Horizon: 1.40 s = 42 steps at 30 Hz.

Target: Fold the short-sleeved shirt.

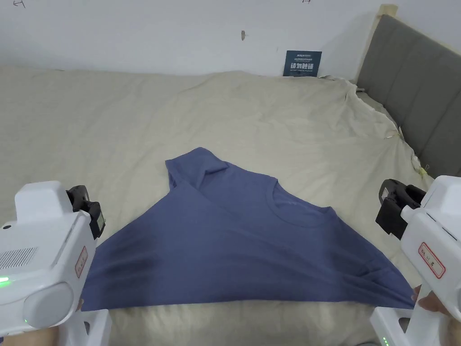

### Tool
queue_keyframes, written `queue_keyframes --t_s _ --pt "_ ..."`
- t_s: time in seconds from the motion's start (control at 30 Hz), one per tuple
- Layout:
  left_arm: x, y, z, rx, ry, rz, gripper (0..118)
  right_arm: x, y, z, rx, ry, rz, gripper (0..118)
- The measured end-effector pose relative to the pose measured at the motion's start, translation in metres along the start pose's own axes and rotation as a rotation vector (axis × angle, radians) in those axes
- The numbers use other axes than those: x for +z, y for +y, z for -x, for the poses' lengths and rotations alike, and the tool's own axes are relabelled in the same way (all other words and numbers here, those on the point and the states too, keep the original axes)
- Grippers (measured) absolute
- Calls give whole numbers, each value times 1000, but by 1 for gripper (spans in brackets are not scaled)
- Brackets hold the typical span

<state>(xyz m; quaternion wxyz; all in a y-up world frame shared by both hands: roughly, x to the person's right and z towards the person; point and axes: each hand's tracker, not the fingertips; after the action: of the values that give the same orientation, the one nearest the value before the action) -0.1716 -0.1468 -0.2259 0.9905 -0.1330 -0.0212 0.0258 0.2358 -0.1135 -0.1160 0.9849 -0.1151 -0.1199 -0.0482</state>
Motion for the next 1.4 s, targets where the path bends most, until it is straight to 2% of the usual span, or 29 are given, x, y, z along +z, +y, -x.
queue_keyframes --t_s 0.57,0.6,0.63,0.67,0.7,0.73,0.83,0.93,1.07,1.23,1.4 --pt "-9 10 3 46 -33 37 0 -3 3 1 -2 8 27 0" --pt "-12 12 3 52 -34 39 11 -4 4 2 -1 8 28 0" --pt "-14 15 5 67 -42 45 28 -5 6 2 2 11 29 0" --pt "-17 18 7 88 -46 55 56 -6 7 3 5 12 28 0" --pt "-19 20 9 112 -52 66 94 -7 8 2 9 13 27 0" --pt "-22 22 13 131 -56 79 116 -8 10 3 13 16 26 0" --pt "-23 28 20 156 -47 71 118 -12 15 3 27 22 21 0" --pt "-25 32 36 155 5 183 118 -16 19 7 32 30 16 0" --pt "-31 25 65 155 157 310 118 -23 21 14 42 46 17 0" --pt "-49 -15 108 147 293 590 118 -35 15 22 48 68 43 0" --pt "-66 -70 128 156 351 745 118 -43 5 25 50 84 68 0"
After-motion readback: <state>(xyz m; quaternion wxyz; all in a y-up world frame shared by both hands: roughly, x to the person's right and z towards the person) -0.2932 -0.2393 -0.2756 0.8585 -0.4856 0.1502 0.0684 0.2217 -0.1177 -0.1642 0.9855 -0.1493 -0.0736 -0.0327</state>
